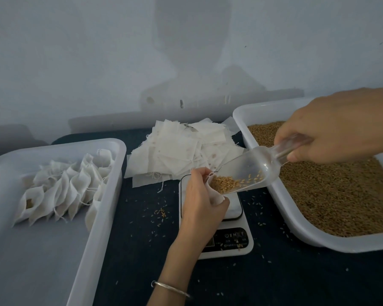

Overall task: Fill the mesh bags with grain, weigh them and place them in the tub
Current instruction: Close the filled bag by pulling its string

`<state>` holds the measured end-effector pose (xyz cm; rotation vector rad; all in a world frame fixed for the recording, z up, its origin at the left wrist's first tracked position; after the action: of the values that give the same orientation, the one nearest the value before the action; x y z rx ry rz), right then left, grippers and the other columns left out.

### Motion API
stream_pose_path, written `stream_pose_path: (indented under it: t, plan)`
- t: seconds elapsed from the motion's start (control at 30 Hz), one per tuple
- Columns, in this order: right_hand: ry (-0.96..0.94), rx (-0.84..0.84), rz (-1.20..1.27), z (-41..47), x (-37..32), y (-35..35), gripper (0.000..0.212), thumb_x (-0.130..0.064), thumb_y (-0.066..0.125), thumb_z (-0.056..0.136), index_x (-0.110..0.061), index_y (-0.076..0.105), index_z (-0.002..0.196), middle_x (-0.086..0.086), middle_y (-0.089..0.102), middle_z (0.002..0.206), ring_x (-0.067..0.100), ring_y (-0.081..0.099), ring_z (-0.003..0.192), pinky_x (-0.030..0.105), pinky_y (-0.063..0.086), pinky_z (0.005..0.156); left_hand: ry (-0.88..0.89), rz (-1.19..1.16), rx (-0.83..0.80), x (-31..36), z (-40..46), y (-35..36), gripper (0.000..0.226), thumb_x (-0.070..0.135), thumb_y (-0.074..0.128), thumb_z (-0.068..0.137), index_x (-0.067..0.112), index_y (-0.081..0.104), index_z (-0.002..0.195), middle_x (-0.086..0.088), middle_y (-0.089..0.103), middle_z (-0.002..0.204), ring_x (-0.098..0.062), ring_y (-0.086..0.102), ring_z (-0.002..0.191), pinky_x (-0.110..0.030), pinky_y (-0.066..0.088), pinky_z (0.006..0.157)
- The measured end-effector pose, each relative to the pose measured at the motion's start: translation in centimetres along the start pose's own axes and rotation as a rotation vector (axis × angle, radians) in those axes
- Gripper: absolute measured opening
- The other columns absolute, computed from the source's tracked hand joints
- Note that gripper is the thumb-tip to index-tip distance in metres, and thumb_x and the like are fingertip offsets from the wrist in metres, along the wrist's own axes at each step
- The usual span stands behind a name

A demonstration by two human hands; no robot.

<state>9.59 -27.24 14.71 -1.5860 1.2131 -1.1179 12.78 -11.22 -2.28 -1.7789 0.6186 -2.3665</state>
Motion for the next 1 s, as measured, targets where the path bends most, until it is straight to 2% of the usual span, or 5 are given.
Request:
stream_pose_path:
  t: [0.2,0.63,0.83,0.9,1.0]
  plan:
    - [-0.001,0.0,0.007,0.0,0.1,0.1,0.015,-0.042,0.05,0.09,-0.041,0.061,0.1,-0.016,0.057,0.08,-0.002,0.051,0.074,0.018,0.04,0.06,-0.002,-0.02,0.012,-0.1,0.2,0.0,0.051,0.003,0.067,0.078,0.032,0.038,0.109,0.014,0.05,0.103,0.001,0.052,0.097,-0.009,0.044,0.074]
    - [-0.016,0.043,0.166,-0.3,0.9,0.9,0.015,-0.047,0.051,0.088,-0.046,0.059,0.099,-0.019,0.059,0.087,-0.004,0.051,0.079,0.018,0.039,0.066,-0.084,-0.128,0.08,-0.6,0.7,-0.3,0.044,0.005,0.063,0.081,0.038,0.041,0.1,0.014,0.054,0.107,0.008,0.053,0.092,-0.01,0.045,0.07]
    - [-0.035,0.0,0.458,-0.9,2.1,3.1,0.028,-0.059,0.045,0.07,-0.05,0.06,0.092,-0.026,0.065,0.082,-0.004,0.059,0.082,0.022,0.044,0.075,-0.106,-0.381,0.155,-0.3,0.6,-0.8,0.031,0.004,0.058,0.086,0.029,0.049,0.101,-0.004,0.06,0.092,-0.009,0.053,0.063,-0.018,0.044,0.05]
    - [-0.035,0.033,0.605,-1.2,2.9,4.4,0.026,-0.054,0.05,0.073,-0.05,0.062,0.096,-0.029,0.067,0.082,-0.006,0.062,0.08,0.026,0.046,0.075,-0.13,-0.455,0.174,-0.3,0.6,-1.0,0.031,0.001,0.056,0.087,0.026,0.05,0.103,0.0,0.059,0.083,-0.005,0.054,0.058,-0.021,0.049,0.049]
    - [0.007,0.143,0.874,-1.7,4.1,6.7,0.023,-0.041,0.058,0.078,-0.046,0.064,0.1,-0.021,0.071,0.084,-0.004,0.064,0.074,0.028,0.046,0.07,-0.138,-0.422,0.138,-0.3,0.6,-1.0,0.039,0.0,0.061,0.083,0.029,0.048,0.106,-0.002,0.057,0.093,-0.008,0.058,0.064,-0.028,0.054,0.052]
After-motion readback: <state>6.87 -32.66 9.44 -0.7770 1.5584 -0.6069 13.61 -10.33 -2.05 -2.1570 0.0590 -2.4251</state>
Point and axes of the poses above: each hand's wrist, its own z-axis towards the middle knuckle, its own y-axis out of the palm, x = y × z, the point moved 5 cm from there along z, towards the middle knuckle
